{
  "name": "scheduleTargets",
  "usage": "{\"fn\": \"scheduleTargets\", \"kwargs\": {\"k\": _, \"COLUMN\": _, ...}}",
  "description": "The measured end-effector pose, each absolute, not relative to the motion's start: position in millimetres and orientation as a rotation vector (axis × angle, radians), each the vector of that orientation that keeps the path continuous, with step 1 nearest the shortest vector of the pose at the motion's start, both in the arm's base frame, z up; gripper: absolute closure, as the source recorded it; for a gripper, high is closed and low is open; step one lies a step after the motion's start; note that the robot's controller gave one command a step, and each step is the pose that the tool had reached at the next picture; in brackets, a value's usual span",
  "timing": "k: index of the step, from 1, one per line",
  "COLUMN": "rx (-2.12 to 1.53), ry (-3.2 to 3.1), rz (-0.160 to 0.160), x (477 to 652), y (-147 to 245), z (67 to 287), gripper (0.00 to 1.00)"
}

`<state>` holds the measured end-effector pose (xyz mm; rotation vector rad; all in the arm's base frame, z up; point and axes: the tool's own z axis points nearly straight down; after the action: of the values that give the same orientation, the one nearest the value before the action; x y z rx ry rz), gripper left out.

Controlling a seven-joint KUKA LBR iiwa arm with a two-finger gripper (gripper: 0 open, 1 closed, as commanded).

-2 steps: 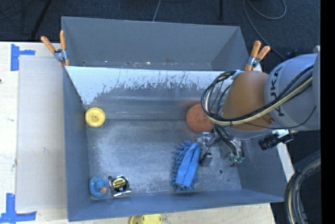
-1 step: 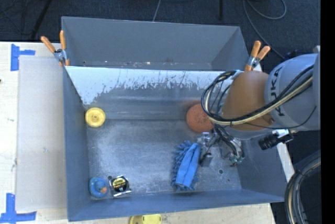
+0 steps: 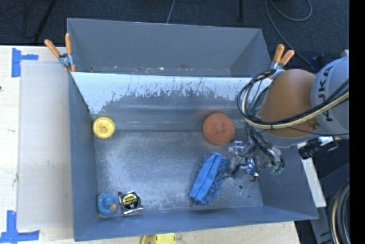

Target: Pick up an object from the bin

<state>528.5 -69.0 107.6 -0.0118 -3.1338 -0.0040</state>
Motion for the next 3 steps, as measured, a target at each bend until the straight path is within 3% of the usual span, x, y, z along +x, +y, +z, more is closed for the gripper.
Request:
{"fn": "scheduleTargets", "kwargs": {"k": 1, "rx": -0.041, "ry": -3.138, "rz": 0.003, "x": 547.7, "y": -54, "z": 170, "gripper": 1.0}}
{"fn": "scheduleTargets", "kwargs": {"k": 2, "rx": -0.08, "ry": -3.151, "rz": -0.001, "x": 555.3, "y": -23, "z": 189, "gripper": 1.0}}
{"fn": "scheduleTargets", "kwargs": {"k": 3, "rx": -0.088, "ry": -3.138, "rz": -0.001, "x": 555.1, "y": -13, "z": 165, "gripper": 1.0}}
